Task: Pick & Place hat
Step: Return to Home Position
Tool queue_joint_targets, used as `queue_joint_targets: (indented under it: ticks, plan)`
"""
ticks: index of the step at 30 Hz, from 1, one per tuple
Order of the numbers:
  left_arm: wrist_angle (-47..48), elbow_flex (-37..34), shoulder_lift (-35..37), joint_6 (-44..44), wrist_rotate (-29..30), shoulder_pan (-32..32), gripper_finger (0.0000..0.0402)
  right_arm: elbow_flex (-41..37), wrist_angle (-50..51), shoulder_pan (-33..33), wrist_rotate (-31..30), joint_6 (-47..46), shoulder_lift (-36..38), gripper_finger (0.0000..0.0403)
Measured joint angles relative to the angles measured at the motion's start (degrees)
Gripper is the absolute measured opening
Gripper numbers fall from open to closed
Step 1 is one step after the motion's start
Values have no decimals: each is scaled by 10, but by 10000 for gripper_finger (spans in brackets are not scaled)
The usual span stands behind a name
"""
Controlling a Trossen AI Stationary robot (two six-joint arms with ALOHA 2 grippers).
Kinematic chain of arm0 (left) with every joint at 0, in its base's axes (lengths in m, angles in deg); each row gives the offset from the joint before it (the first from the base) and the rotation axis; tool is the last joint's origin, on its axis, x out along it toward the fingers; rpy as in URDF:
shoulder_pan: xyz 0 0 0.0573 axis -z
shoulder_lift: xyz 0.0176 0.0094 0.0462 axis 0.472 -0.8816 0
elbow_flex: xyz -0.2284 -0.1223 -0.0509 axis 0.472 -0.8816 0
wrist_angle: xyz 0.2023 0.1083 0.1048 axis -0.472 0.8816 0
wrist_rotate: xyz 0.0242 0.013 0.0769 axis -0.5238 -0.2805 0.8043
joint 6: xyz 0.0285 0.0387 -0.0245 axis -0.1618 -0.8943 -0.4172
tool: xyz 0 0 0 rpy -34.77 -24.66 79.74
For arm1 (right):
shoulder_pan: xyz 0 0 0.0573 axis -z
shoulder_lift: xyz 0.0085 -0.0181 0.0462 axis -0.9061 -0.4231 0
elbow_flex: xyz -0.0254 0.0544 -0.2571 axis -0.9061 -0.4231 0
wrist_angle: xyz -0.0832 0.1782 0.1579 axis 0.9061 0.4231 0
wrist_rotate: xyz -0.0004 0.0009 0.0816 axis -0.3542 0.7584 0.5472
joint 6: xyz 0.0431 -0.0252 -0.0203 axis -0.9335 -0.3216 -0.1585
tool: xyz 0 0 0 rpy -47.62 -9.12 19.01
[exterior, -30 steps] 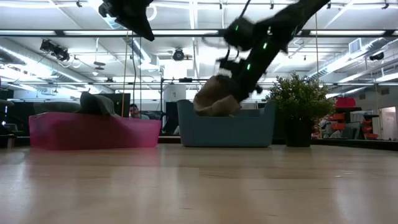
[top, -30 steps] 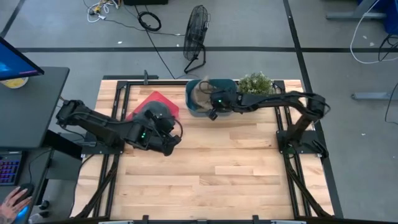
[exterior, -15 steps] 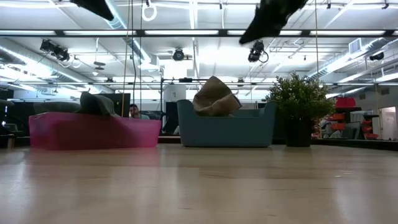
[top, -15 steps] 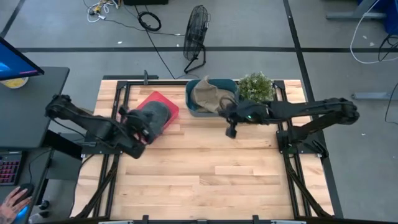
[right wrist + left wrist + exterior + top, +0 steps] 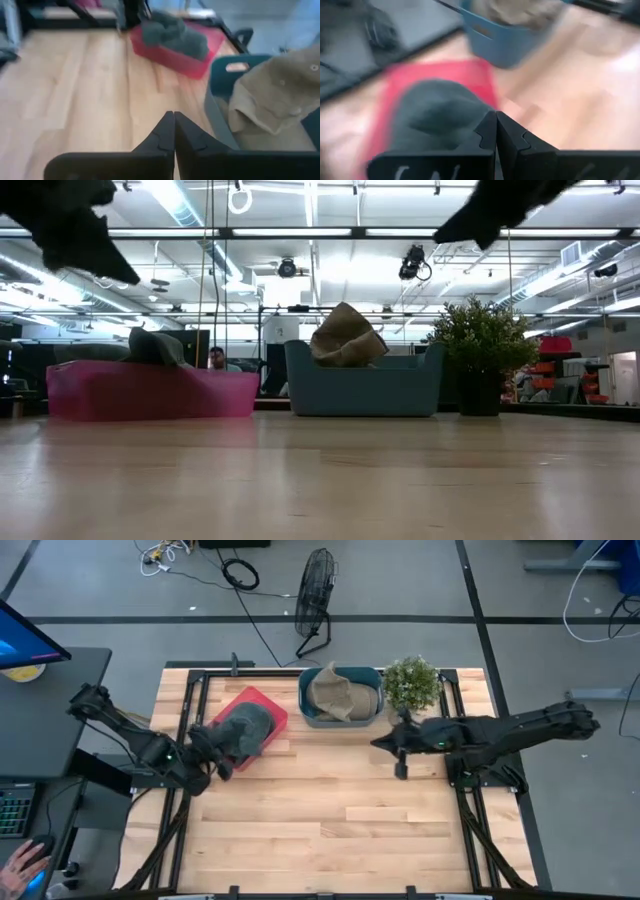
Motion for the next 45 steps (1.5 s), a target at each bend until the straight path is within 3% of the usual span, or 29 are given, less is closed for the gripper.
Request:
queue_joint_targets:
  ticks: [3, 6, 8, 17, 24, 32, 37, 45]
  plan:
    - [-136, -55, 38, -89, -60, -3, 5, -68, -53, -9, 8, 4, 75, 3]
    - [-258, -96, 64, -236, -129, -14, 5, -127, -99, -12, 12, 19, 156, 3]
    - [-312, -117, 82, -325, -143, -25, 5, -166, -124, -13, 17, 23, 204, 3]
    - [-409, -167, 206, -510, -189, -75, 5, -303, -167, -13, 61, 24, 388, 4]
    - [-431, -232, 311, -533, -210, -101, 5, -341, -147, -13, 61, 24, 479, 4]
    - [-512, -331, 404, -573, -260, -124, 5, -341, -82, -13, 61, 4, 526, 4]
    - [-553, -335, 428, -653, -324, -146, 5, -341, -79, -12, 68, -3, 538, 4]
    - [-546, -335, 438, -664, -374, -177, 5, -343, -80, -12, 87, -3, 546, 4]
